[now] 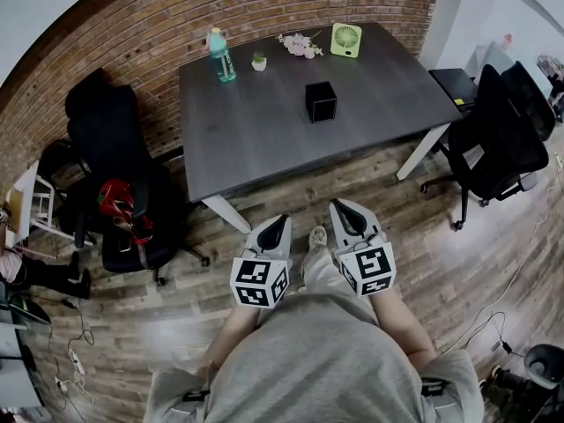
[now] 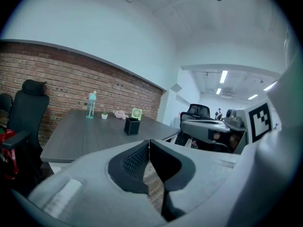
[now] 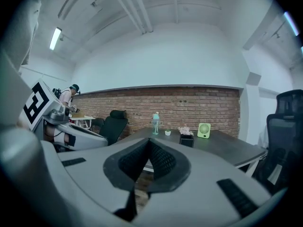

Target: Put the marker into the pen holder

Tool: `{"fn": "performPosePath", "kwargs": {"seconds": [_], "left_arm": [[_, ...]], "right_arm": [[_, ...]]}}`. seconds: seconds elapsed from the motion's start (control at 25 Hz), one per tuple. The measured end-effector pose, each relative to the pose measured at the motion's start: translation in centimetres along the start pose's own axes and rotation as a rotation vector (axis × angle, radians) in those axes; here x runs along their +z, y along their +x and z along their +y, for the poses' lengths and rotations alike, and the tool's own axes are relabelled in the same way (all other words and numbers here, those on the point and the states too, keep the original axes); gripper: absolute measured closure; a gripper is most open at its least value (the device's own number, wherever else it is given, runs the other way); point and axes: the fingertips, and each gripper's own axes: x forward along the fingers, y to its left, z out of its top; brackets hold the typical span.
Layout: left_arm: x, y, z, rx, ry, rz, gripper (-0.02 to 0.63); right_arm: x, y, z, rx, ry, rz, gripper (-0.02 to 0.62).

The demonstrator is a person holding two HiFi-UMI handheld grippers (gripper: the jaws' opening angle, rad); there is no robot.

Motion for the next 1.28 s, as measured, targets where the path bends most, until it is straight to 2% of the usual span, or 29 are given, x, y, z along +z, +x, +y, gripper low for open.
{"fn": "performPosePath", "kwargs": {"seconds": [1.28], "left_arm": [[-0.37,-0.31,-0.52,-0.002,0.011,0.008,0.588]], "right_arm": [[-0.46,-0.36,-0.27,-0.022,0.012,0.011,0.594]]}}
